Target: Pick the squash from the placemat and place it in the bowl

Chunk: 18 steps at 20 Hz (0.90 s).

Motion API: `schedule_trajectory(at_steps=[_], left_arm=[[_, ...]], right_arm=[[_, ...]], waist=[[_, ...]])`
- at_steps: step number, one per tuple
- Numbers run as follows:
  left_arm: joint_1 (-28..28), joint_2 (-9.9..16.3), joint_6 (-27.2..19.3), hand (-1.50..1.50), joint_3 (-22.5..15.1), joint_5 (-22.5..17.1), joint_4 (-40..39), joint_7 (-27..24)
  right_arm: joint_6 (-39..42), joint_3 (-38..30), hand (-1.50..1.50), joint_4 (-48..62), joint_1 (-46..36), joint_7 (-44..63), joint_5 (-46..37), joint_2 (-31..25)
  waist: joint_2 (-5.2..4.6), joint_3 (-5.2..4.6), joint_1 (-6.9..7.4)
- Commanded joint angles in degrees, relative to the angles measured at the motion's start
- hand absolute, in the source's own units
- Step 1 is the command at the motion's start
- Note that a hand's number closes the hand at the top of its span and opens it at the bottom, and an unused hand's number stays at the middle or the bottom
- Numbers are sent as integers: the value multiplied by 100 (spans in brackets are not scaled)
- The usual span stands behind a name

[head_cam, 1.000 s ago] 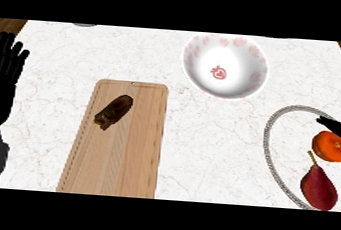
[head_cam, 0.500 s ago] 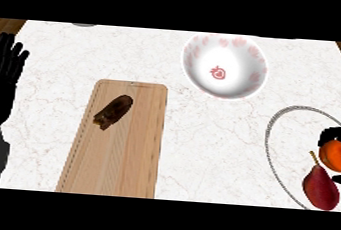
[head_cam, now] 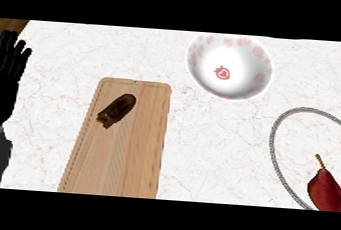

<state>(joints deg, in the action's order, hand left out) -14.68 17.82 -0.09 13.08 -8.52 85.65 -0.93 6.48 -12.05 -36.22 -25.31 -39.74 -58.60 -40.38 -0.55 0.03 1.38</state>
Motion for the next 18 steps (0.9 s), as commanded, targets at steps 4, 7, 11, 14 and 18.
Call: schedule_trajectory(at_steps=[4, 7, 11, 14, 18], left_arm=[[-430, -104, -22, 0, -138, 15, -179, 49], [-289, -178, -87, 0, -245, 96, 40, 119], [-90, -136, -17, 0, -217, 74, 179, 85], [-285, -16, 26, 0, -113, 12, 20, 183], [-240, -88, 41, 0, -118, 31, -193, 43]], right_arm=[[188, -230, 150, 1342, -1096, -7, -289, -1103], [-414, -399, 150, 1590, -1303, 21, -299, -1195], [-339, -728, 150, 1833, -1658, -352, -63, -1741], [155, -765, 150, 1933, -2130, -816, 56, -1833], [130, -1043, 150, 1968, -2430, -1346, 380, -1737]], waist=[[-160, 41, 284], [-97, 41, 267], [-67, 36, 250], [-44, 24, 182], [-45, 20, 115]])
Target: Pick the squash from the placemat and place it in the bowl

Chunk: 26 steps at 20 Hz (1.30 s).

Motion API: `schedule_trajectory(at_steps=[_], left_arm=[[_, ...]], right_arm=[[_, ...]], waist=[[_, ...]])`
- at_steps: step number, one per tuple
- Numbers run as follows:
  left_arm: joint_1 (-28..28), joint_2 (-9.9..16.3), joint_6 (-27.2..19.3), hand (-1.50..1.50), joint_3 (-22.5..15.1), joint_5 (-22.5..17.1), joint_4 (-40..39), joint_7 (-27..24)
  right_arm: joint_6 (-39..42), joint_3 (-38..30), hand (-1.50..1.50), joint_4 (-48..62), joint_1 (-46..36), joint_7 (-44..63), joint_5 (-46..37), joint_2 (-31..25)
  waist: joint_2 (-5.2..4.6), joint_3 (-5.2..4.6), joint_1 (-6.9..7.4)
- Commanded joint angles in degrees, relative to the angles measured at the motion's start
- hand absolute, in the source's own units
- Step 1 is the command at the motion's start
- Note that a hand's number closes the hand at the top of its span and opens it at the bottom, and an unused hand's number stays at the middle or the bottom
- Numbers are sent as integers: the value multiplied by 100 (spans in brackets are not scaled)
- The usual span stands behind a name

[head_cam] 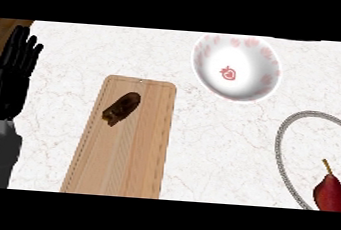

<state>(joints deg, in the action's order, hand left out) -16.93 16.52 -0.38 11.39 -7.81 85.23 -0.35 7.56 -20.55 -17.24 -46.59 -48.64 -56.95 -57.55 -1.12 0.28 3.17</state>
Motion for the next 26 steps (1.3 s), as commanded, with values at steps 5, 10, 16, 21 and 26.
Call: schedule_trajectory(at_steps=[5, 10, 16, 21, 26], left_arm=[[15, -34, -35, 0, -23, 52, -11, 13], [39, 202, 82, 0, 174, -32, -66, 64], [158, 42, -27, 0, 105, 19, 96, 36], [199, 65, 13, 0, 171, 78, -240, -189], [262, 21, -29, 0, 184, 84, -173, -174]], right_arm=[[999, -313, 150, 159, -959, -762, 488, -157], [2214, -277, 150, 39, -1880, -231, 750, 41], [2511, -67, 150, -13, -2452, 636, 827, 733], [2689, 194, 150, -221, -3079, 1498, 813, 1438], [2483, 441, 150, -585, -2789, 1891, 818, 2193]], waist=[[48, -14, -76], [119, -35, -155], [117, -34, -186], [112, -41, -220], [127, -33, -290]])
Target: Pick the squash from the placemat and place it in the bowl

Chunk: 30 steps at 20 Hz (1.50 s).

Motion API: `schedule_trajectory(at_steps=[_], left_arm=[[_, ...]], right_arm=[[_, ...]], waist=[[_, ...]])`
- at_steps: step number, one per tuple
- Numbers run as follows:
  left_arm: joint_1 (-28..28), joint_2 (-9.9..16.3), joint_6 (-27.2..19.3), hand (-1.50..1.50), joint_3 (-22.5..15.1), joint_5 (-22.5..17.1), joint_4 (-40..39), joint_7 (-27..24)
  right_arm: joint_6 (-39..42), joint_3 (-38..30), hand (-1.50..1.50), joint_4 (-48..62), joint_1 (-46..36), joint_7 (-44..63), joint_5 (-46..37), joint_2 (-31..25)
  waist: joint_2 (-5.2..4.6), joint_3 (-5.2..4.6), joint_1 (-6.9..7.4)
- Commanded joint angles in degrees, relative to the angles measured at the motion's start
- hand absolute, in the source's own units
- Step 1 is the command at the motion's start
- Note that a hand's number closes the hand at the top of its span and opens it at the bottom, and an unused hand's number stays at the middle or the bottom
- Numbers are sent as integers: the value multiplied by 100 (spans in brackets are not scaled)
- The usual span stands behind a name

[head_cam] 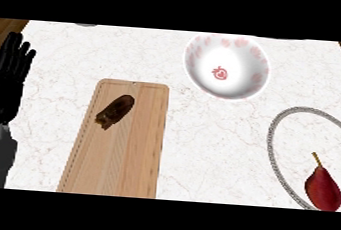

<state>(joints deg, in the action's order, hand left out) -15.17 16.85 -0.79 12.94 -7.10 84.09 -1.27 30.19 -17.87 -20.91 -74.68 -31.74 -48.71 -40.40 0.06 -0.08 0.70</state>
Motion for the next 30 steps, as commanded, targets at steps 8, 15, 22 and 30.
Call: schedule_trajectory(at_steps=[8, 15, 22, 30], left_arm=[[-279, 51, -25, 0, 29, 11, -85, 166], [-20, 123, 144, 0, 179, -196, 215, 183], [-167, -75, 12, 0, -35, 20, 42, 52], [13, -90, 60, 0, -141, -15, 482, 340]], right_arm=[[-124, 361, 150, -555, 240, 926, 28, 1467], [-1614, 767, 150, -469, 874, 1187, -511, 2119], [-1998, 278, -150, 273, 996, 2066, -150, 2747], [-2156, -680, -150, 404, 993, 1232, 850, 2642]], waist=[[-14, 6, -39], [-53, 8, 67], [-92, 11, 108], [-98, 19, 210]])
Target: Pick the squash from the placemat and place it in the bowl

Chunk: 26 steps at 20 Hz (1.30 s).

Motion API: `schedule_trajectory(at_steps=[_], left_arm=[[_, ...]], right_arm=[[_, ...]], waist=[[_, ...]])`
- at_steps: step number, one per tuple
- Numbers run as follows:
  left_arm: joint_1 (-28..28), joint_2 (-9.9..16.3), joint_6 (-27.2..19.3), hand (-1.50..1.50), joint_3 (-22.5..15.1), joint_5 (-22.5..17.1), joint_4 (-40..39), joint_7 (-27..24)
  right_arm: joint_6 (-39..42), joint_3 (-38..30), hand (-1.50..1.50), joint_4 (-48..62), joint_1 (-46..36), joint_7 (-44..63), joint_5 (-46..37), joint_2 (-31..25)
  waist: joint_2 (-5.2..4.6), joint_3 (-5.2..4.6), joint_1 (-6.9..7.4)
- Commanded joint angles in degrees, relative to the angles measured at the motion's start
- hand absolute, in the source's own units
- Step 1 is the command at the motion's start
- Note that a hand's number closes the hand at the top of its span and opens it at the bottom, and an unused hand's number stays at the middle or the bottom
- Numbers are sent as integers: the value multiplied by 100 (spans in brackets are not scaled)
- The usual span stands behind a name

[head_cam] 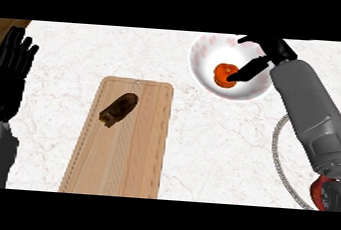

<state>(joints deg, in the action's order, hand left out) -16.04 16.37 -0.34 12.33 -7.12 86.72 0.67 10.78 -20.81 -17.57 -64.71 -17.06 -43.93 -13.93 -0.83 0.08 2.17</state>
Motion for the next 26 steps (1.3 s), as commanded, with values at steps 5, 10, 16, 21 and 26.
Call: schedule_trajectory(at_steps=[5, 10, 16, 21, 26], left_arm=[[37, -155, -93, 0, -71, 137, -163, -245], [-6, -44, -53, 0, 18, 30, 9, -52], [-77, -82, 0, 0, -82, 26, 88, -18], [-123, -173, -33, 0, -119, 24, -29, 2], [-92, -12, 96, 0, 0, -66, 91, -51]], right_arm=[[-717, -1016, -150, -98, -23, -470, 912, -457], [-592, -1492, -150, 133, 259, -593, 1301, -1207], [30, -1912, -150, 493, 549, -879, 1668, -2039], [621, -2061, -150, 608, 756, -1173, 1818, -2624], [1176, -2161, -150, 725, 1075, -1483, 1905, -3044]], waist=[[-34, 0, -13], [-22, 5, 18], [-88, 22, 146], [-110, 25, 145], [-151, 41, 266]])
